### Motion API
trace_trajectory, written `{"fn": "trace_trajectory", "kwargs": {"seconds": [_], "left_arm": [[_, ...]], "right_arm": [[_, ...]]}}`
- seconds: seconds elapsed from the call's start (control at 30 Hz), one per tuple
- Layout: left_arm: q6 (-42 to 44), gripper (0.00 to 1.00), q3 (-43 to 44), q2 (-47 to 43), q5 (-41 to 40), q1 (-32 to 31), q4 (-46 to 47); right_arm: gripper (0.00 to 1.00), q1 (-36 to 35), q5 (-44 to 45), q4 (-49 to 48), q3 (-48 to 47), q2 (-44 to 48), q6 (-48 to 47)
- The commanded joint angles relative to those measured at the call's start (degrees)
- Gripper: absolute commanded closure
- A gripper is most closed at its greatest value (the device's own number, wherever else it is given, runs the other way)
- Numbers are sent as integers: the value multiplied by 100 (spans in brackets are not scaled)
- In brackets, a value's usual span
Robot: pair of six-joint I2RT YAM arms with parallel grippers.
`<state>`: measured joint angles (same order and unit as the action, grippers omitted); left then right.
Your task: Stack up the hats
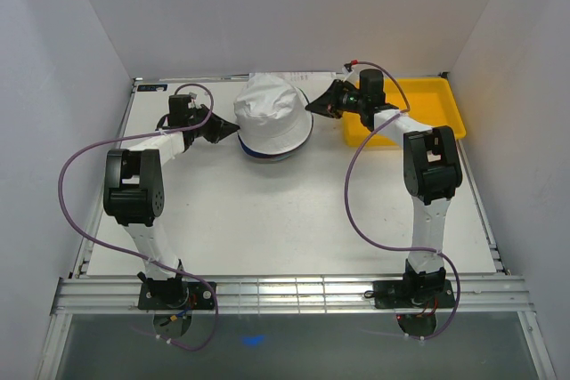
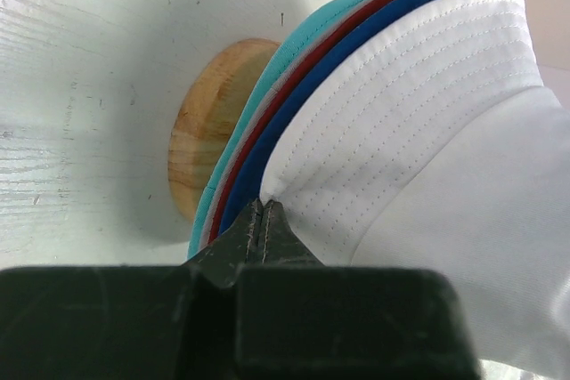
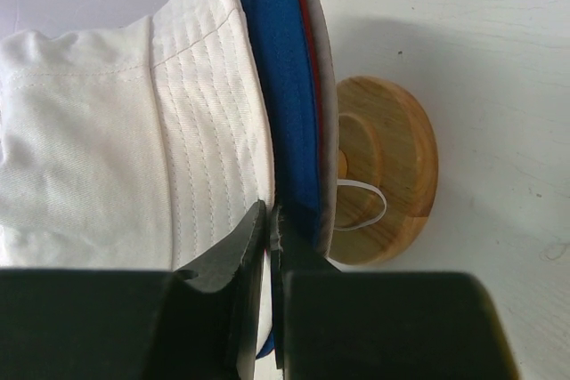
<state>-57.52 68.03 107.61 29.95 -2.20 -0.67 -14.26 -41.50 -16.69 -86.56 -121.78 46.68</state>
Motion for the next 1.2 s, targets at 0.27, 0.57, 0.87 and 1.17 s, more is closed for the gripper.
{"fn": "trace_trajectory", "kwargs": {"seconds": [0.27,0.57,0.87,1.17], "left_arm": [[548,100,-141,216,-974,184,-856],[513,100,-352,374,-991,193,-795],[522,100,-308,269,-965,185,-715],[601,100,202,-249,-790,185,-882]], "right_arm": [[92,152,1249,1817,-528,-751,-967],[92,152,1302,1932,-502,-944,-1020],[92,152,1276,1897,-475,-883,-1082],[92,99,1038,2038,-958,-664,-1064]]}}
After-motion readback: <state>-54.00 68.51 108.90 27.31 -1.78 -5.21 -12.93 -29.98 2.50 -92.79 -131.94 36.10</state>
